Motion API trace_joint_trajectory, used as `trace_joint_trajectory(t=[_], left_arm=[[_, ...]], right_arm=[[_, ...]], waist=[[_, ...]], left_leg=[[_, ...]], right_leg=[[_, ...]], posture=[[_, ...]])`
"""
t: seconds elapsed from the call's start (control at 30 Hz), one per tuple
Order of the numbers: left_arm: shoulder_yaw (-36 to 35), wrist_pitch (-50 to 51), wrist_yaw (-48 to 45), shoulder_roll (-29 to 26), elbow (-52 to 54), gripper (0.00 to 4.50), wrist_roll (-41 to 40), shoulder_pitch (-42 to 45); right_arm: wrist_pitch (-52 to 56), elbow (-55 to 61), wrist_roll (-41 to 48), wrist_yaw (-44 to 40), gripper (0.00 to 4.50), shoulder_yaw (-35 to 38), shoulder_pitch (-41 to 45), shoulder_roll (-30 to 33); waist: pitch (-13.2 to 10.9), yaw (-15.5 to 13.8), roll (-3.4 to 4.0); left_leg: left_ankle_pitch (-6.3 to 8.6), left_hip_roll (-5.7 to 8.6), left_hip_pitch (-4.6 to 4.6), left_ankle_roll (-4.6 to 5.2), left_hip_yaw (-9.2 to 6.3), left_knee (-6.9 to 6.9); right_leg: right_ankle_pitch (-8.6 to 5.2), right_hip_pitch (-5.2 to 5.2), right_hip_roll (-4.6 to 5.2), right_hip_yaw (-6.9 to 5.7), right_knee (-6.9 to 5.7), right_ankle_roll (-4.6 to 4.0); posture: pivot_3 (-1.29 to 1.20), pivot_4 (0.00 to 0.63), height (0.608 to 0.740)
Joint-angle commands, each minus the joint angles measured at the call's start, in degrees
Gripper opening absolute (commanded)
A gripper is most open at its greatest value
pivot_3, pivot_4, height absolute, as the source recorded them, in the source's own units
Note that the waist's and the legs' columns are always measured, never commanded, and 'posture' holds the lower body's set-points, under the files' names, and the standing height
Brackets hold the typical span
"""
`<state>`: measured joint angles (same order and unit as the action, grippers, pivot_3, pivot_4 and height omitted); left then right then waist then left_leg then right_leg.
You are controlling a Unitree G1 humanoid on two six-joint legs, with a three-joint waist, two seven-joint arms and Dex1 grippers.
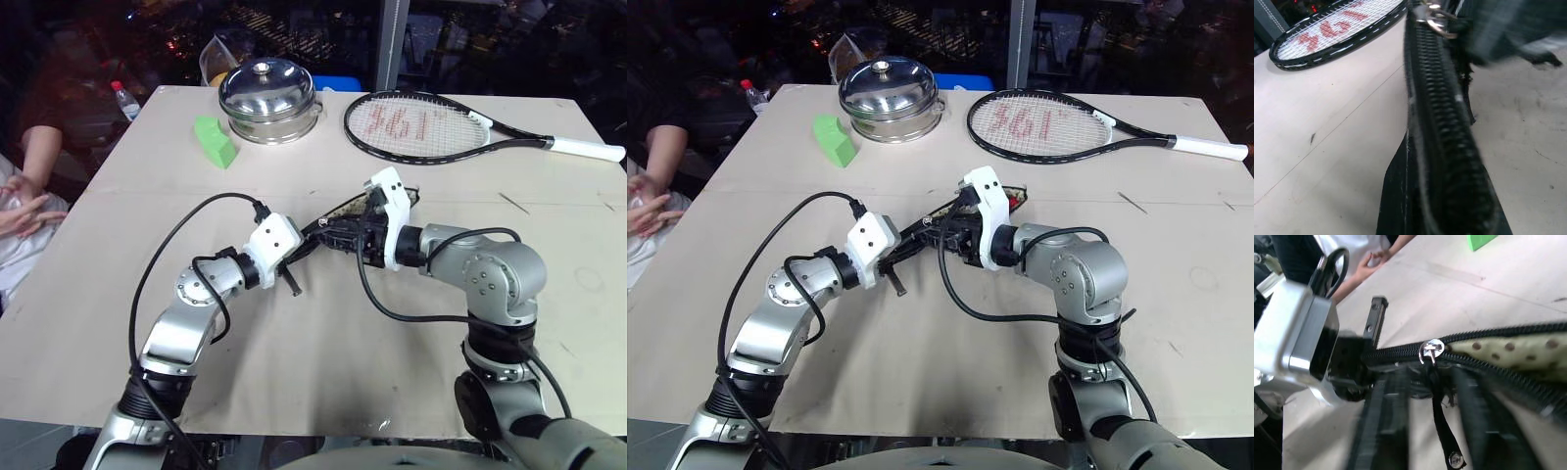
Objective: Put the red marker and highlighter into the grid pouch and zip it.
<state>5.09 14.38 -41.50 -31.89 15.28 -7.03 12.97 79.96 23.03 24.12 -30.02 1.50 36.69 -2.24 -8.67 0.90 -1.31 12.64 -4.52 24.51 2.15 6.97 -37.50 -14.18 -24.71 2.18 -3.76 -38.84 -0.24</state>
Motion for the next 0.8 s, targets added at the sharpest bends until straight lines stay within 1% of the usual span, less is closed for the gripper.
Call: trace_joint_trajectory(t=[0.03, 0.17, 0.27, 0.33, 0.43, 0.47, 0.57, 0.8], left_arm=[[0.31, -2.69, -0.06, -0.63, 2.69, 0.0, 0.99, -0.42], [-0.04, -3.48, 0.68, -0.41, 1.34, 0.0, 1.83, 0.34], [-0.46, -3.92, 1.6, -0.5, 0.54, 0.0, 2.75, 0.64], [-0.93, -4.61, 2.18, -0.69, -0.14, 0.0, 3.47, 0.59], [-1.2, -7.15, 2.42, -1.39, -1.77, 0.0, 4.74, 0.48], [-1.01, -8.37, 2.44, -1.57, -2.51, 0.0, 5.26, 0.49], [0.33, -12.51, 2.6, -1.74, -5.19, 0.0, 7.0, 0.95], [1.35, -19.0, 3.89, -1.58, -12.62, 0.0, 9.91, 4.3]], right_arm=[[0.77, 1.29, 2.78, 1.93, 0.05, 1.79, 1.12, -1.1], [2.42, 3.68, 3.27, 4.0, 0.05, 2.93, -0.46, 1.36], [2.5, 5.18, 2.37, 6.57, 0.05, 7.02, -1.68, 5.0], [1.2, 5.03, -0.24, 9.34, 0.05, 10.16, -3.04, 9.83], [-0.81, 4.28, -3.39, 10.23, 0.05, 12.52, -6.7, 19.89], [-1.12, 4.16, -3.73, 10.39, 0.05, 13.14, -7.36, 21.56], [-2.23, 4.59, -2.81, 10.87, 0.05, 11.25, -8.75, 24.68], [-2.82, 6.58, -2.76, 12.8, 0.05, 9.98, -11.68, 26.41]], waist=[[0.0, 0.06, 0.0], [0.0, 0.03, 0.0], [0.0, -0.12, 0.0], [0.0, -0.18, 0.0], [0.0, -0.15, 0.0], [0.0, -0.13, 0.0], [0.01, 0.09, 0.01], [0.01, -0.32, 0.01]], left_leg=[[0.0, 0.0, 0.0, 0.0, -0.01, 0.0], [0.0, -0.01, 0.01, 0.0, -0.01, 0.01], [0.0, 0.01, 0.06, 0.0, -0.06, 0.01], [0.0, 0.03, 0.09, 0.0, -0.08, 0.0], [0.0, 0.08, 0.1, 0.0, -0.07, 0.0], [0.0, 0.09, 0.09, 0.01, -0.07, 0.0], [0.0, 0.11, -0.01, 0.01, -0.01, 0.02], [-0.06, 0.07, -0.02, -0.04, -0.09, 0.01]], right_leg=[[0.0, 0.0, 0.0, 0.0, 0.0, 0.0], [0.0, 0.0, 0.0, -0.01, 0.0, 0.0], [0.0, 0.0, 0.03, -0.05, 0.03, 0.0], [0.0, 0.0, 0.06, -0.07, 0.04, 0.01], [0.0, 0.0, 0.09, -0.07, 0.06, 0.01], [0.0, 0.0, 0.1, -0.06, 0.06, 0.01], [-0.01, 0.01, 0.05, 0.01, 0.04, 0.02], [-0.01, 0.02, 0.01, 0.03, 0.03, 0.03]], posture=[[0.0, 0.15, 0.74], [0.0, 0.15, 0.74], [0.0, 0.15, 0.74], [0.0, 0.15, 0.74], [0.0, 0.15, 0.74], [0.0, 0.15, 0.74], [0.0, 0.15, 0.74], [0.0, 0.15, 0.74]])
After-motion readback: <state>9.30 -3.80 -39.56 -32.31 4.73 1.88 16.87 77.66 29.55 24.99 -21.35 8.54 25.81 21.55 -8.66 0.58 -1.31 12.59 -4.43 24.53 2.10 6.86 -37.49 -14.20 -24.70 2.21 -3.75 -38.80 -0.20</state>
